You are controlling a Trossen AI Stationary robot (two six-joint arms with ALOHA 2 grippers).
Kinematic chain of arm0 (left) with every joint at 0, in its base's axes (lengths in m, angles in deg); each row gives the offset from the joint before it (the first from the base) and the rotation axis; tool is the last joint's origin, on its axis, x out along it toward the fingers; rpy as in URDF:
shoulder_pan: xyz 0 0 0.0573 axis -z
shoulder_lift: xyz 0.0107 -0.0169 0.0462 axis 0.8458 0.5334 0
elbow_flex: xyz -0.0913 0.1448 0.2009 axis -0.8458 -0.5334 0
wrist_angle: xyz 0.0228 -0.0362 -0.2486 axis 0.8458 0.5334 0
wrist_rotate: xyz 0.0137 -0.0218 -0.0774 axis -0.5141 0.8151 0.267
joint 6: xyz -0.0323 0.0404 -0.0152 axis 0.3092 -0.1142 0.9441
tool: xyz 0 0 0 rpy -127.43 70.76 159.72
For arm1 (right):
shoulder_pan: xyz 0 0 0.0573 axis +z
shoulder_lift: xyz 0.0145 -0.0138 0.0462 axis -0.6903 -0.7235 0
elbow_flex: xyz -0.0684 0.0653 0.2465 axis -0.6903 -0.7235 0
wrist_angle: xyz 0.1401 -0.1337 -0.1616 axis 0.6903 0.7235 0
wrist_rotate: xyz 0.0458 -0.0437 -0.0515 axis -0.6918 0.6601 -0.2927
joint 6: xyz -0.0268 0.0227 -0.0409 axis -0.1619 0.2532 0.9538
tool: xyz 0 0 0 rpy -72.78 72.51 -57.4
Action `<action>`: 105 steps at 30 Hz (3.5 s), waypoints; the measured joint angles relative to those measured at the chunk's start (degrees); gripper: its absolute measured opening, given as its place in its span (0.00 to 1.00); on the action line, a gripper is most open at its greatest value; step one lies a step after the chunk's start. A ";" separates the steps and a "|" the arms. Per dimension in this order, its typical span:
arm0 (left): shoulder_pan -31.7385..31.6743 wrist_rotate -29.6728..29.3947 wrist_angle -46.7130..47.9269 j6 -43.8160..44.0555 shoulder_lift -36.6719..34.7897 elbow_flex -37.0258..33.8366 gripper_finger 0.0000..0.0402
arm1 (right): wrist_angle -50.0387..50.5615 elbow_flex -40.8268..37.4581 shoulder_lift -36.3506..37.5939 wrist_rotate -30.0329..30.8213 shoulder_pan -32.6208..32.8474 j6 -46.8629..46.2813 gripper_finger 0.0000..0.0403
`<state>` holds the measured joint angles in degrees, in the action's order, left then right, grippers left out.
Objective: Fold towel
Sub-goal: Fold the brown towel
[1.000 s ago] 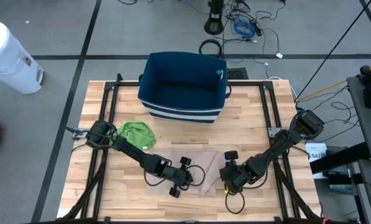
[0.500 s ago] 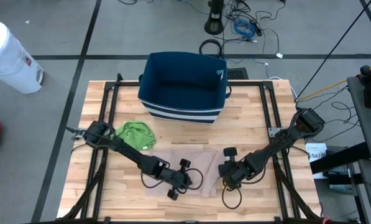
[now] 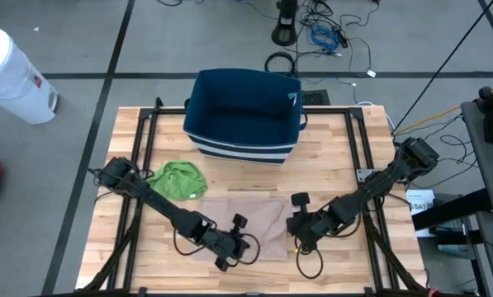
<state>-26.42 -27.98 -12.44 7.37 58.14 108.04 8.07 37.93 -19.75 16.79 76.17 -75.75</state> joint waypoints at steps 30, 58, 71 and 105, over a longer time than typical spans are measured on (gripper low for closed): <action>7.68 -8.42 17.80 18.24 -2.66 -0.01 0.06 | -15.87 1.80 -10.29 -13.77 -16.50 29.76 0.01; 6.18 -9.08 16.69 19.43 -2.66 0.04 0.06 | -9.19 8.22 -5.25 -5.54 -8.94 17.14 0.52; 9.47 -1.43 6.63 17.91 -2.64 0.04 0.06 | -20.50 9.02 -11.90 -5.15 7.70 2.08 0.45; 11.59 -5.58 4.66 25.73 2.65 0.04 0.06 | -16.17 11.76 -23.54 10.96 14.79 -2.39 0.34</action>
<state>-14.83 -33.57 -7.78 33.10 60.79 108.08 -8.10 49.69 -43.28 27.75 90.96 -78.14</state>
